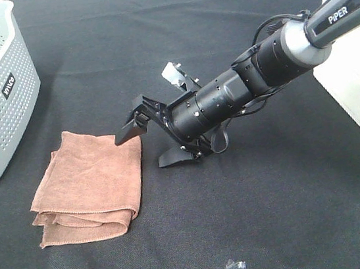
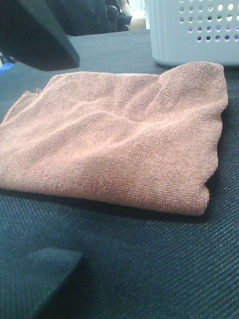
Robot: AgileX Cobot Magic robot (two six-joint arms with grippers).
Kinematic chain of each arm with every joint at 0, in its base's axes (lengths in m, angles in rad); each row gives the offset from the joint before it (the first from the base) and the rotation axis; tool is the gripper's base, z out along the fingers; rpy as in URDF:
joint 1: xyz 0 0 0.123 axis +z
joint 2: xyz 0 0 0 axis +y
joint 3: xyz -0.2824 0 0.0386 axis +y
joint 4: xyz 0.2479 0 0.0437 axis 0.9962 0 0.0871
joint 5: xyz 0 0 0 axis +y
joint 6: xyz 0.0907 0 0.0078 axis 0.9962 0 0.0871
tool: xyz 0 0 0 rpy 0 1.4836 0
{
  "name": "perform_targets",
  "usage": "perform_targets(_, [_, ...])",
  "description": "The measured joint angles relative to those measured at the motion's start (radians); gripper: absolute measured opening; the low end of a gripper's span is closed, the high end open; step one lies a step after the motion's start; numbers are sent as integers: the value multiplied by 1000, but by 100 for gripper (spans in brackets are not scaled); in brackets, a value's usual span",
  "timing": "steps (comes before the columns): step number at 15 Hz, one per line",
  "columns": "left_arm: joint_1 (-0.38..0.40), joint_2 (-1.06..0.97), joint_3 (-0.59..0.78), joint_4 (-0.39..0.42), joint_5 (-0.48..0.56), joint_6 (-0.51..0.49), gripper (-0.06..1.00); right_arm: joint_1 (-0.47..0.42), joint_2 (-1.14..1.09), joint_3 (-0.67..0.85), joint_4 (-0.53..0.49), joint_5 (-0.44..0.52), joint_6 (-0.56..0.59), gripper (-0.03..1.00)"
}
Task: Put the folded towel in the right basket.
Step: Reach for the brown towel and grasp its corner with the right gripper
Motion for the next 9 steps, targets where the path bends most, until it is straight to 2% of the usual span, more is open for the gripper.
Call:
perform_targets(5, [0,0,0,0,0,0,99,49,55,-56,43,22,1,93])
perform_targets(9, [0,0,0,0,0,0,99,115,139,-244,1,58,64,92])
